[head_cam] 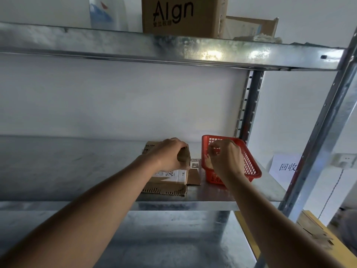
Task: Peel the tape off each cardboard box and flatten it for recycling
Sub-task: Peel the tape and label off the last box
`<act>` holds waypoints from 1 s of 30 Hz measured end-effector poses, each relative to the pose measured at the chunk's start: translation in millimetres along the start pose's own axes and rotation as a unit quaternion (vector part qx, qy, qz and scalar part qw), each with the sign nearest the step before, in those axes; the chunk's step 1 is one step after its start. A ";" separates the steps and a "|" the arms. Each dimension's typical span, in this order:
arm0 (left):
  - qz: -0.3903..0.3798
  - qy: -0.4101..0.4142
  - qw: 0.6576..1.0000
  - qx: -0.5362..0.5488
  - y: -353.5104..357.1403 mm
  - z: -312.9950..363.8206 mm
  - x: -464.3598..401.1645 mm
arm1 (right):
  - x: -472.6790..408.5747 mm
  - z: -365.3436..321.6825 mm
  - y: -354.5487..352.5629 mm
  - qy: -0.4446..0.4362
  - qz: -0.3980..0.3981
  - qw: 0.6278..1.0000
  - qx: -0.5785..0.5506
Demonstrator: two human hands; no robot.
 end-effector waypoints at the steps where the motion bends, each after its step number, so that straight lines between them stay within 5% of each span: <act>1: 0.000 0.002 1.000 0.006 -0.3 -1.4 0.8 | 1.1 -6.4 -0.2 -0.021 0.002 1.000 0.003; 18: 0.046 -0.097 0.994 -0.023 -19.6 -84.7 64.1 | -12.1 -68.2 60.8 -0.111 -0.111 0.988 -0.007; 30: 0.157 -0.058 0.985 0.030 -36.0 -116.0 89.2 | -3.5 -96.6 61.2 -0.121 -0.053 0.983 -0.126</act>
Point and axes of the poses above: each hand's wrist, its own x-axis away from the middle knuckle, its own y-axis out of the palm, z = x × y, the point moved 7 cm from there along -x, towards the middle knuckle, and after that the axes turned 15 degrees about -z, right-handed, at the moved point
